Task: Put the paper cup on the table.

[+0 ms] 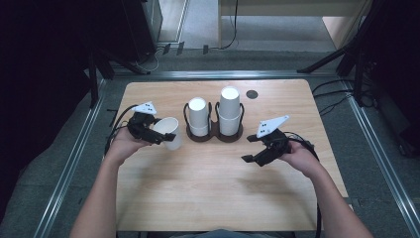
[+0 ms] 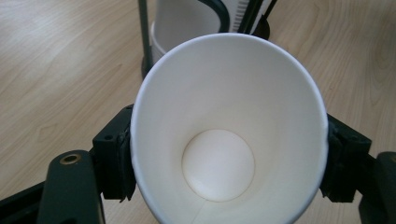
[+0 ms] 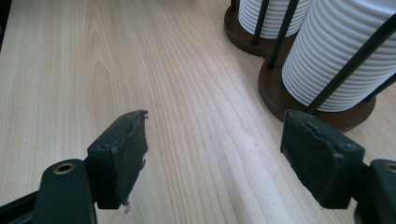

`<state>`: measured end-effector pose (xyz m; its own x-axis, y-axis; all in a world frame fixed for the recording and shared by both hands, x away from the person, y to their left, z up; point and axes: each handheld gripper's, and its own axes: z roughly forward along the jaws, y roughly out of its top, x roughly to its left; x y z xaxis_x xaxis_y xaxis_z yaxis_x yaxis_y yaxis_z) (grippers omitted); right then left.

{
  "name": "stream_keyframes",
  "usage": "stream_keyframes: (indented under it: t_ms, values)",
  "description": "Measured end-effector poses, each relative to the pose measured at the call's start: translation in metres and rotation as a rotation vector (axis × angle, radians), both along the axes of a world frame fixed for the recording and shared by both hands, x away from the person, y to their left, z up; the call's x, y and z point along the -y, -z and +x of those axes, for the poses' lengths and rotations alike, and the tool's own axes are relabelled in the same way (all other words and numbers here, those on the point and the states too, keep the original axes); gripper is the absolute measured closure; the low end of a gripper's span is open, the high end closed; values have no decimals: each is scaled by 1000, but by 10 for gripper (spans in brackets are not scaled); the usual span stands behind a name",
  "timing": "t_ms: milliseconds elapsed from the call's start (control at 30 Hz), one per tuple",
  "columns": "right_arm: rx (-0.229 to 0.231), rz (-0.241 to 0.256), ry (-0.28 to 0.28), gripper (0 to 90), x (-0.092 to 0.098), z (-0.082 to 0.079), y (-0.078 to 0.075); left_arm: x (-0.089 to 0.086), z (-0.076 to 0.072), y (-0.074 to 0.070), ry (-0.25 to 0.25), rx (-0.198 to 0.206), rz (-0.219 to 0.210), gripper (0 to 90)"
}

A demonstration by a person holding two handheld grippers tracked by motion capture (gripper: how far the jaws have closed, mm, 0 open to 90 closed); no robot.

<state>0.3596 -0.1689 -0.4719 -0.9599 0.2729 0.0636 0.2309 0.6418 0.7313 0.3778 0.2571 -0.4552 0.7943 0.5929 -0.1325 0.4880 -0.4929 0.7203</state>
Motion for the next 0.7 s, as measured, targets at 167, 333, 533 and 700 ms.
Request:
stream_keyframes:
  t_ms: [167, 333, 533, 700]
  values:
    - [2, -5, 7, 228, 2, -3, 1, -9, 6, 0, -29, -7, -2, 229]
    - [1, -10, 16, 228, 6, -5, 2, -15, 12, 1, -60, -12, 11, 228]
    - [1, -20, 26, 228, 8, -8, 4, -24, 19, 5, -112, -17, 32, 225]
    - [1, -21, 29, 228, 9, -11, 4, -33, 24, 8, -167, -18, 30, 224]
